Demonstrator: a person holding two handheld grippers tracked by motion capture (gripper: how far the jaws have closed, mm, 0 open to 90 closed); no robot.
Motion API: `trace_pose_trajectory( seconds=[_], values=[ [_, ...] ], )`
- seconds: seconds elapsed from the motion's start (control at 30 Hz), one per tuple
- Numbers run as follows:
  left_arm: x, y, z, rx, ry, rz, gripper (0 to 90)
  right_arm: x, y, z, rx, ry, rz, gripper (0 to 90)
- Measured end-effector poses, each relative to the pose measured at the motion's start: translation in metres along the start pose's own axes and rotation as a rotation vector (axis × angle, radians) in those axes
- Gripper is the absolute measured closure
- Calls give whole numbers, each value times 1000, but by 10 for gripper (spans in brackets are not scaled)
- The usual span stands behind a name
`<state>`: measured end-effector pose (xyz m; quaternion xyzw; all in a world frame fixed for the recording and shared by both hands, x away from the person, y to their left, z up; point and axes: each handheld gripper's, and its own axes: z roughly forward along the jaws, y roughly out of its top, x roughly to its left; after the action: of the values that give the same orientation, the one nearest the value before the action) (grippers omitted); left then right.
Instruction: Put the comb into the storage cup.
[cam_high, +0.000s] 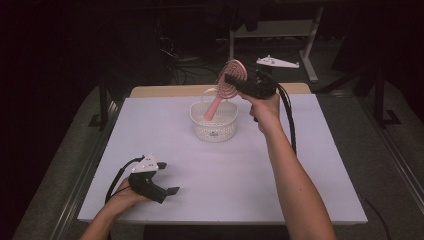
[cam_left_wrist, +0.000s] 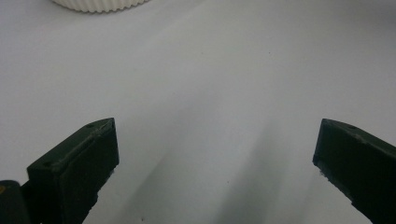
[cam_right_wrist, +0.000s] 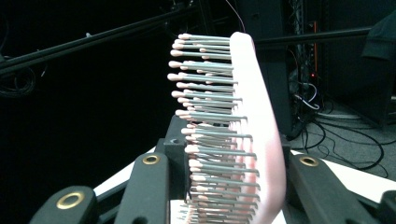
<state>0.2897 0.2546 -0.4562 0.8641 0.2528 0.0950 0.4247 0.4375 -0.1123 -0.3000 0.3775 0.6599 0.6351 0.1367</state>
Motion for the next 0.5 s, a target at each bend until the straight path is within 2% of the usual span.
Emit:
trace_pose_trajectory(
  seconds=[0.5],
  values=[
    [1,-1,1,12,-6,-10,0,-5,-22,30,44,-10,24,628]
  ],
)
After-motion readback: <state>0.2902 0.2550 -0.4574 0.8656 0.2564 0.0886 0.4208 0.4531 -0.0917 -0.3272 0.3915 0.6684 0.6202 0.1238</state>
